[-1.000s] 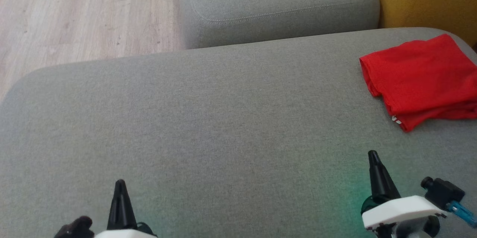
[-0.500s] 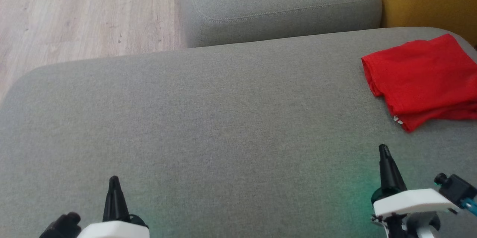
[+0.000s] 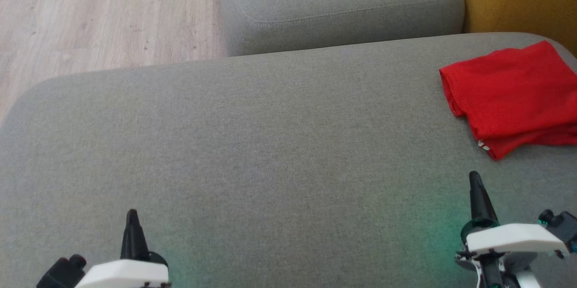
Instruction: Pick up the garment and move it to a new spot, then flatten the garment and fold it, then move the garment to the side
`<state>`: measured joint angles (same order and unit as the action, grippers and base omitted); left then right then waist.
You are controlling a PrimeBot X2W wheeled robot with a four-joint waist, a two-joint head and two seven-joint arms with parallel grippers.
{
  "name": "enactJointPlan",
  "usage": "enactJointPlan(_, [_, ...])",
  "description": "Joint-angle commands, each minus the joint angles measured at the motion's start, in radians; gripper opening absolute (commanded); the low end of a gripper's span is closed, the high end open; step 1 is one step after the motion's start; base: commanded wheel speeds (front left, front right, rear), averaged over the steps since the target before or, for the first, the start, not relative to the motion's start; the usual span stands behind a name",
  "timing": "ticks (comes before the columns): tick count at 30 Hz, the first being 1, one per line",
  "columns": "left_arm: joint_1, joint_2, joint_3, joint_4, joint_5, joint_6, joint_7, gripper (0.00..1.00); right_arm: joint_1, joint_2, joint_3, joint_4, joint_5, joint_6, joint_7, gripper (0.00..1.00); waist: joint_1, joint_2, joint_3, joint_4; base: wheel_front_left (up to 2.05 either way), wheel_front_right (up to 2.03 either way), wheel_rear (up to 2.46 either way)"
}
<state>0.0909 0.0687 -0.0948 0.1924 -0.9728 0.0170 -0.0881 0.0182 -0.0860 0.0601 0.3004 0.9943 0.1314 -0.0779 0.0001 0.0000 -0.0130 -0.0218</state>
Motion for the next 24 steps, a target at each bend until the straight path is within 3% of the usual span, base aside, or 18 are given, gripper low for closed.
enactJointPlan(1, [-0.061,0.015,0.03,-0.025,-0.032,-0.013,0.004,0.0,-0.059,-0.004,0.002,-0.039,0.032,0.0,0.005,0.0,0.0,0.0,0.0,0.001,0.0,0.0,0.0])
enactJointPlan(24, [-0.119,0.015,0.087,0.008,-0.313,-0.072,0.074,0.0,-0.087,0.003,-0.06,-0.047,0.299,-0.001,0.074,0.0,0.0,0.0,0.007,0.01,0.0,0.0,0.0])
